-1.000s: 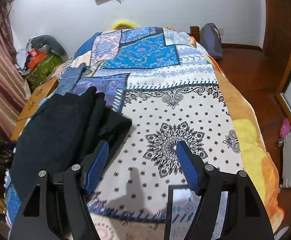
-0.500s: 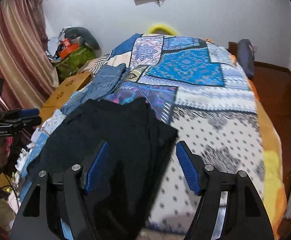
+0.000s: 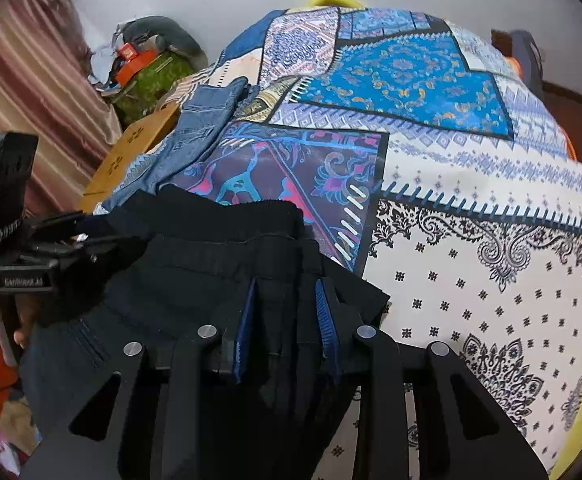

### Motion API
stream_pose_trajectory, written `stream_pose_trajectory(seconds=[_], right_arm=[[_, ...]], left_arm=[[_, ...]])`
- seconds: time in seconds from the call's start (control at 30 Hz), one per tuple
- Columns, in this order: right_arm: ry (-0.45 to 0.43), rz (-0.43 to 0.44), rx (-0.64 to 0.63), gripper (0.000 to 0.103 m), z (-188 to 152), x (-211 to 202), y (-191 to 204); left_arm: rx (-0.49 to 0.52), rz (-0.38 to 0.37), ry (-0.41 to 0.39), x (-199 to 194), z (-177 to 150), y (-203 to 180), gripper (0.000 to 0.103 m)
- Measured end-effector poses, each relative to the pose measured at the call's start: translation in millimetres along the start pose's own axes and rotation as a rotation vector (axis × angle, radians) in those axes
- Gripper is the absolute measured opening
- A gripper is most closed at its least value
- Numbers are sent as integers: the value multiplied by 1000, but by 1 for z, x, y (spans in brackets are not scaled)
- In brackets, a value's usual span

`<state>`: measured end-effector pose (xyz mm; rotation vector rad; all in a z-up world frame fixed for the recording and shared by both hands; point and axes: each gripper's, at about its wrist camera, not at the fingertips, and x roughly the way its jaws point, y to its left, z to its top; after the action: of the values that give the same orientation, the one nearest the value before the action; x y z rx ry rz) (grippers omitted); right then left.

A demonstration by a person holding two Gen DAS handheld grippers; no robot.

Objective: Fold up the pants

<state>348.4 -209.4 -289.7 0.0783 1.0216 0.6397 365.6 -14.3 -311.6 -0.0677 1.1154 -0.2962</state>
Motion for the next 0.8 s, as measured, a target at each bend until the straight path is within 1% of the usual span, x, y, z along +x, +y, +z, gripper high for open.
stream_pose_trajectory(seconds=[0.07, 0.1, 0.13, 0.23, 0.3, 0.37, 0.43, 0.47, 0.57, 0.6, 0.67, 0.7, 0.73, 0.8], right_arm=[[3, -4, -14, 26, 0, -3, 4], [2, -5, -15, 27, 0, -4, 4], [8, -7, -14, 30, 0, -3, 4], [27, 1, 4, 37, 2, 2, -1], [28, 21, 8, 37, 2, 7, -3], [29, 36, 39, 29, 2, 8, -6], [-1, 45, 47, 23, 2, -1, -5], [-22, 45, 44, 20, 1, -7, -4], [-143, 37, 0, 19, 1, -38, 6], [-175, 23, -17, 19, 0, -45, 8], [-211, -43, -46, 19, -3, -50, 10], [-211, -70, -46, 19, -4, -47, 8], [-192, -98, -45, 19, -7, -39, 4], [-132, -131, -19, 20, -11, -20, -6]], left_arm=[[35, 31, -16, -6, -2, -8, 55], [56, 55, -28, -10, -2, -13, 52], [80, 88, -40, -15, -4, -18, 50], [121, 134, -59, -21, -6, -27, 49], [128, 153, -57, -21, -6, -29, 49], [123, 158, -55, -22, -3, -29, 48], [121, 157, -67, -27, 0, -30, 43], [126, 151, -78, -32, 2, -33, 43], [160, 135, -120, -46, 10, -43, 43], [169, 139, -126, -46, 13, -46, 43], [175, 140, -125, -40, 20, -49, 44], [179, 146, -115, -33, 23, -49, 48], [183, 160, -98, -22, 25, -47, 49], [177, 222, -39, 4, 27, -39, 50]])
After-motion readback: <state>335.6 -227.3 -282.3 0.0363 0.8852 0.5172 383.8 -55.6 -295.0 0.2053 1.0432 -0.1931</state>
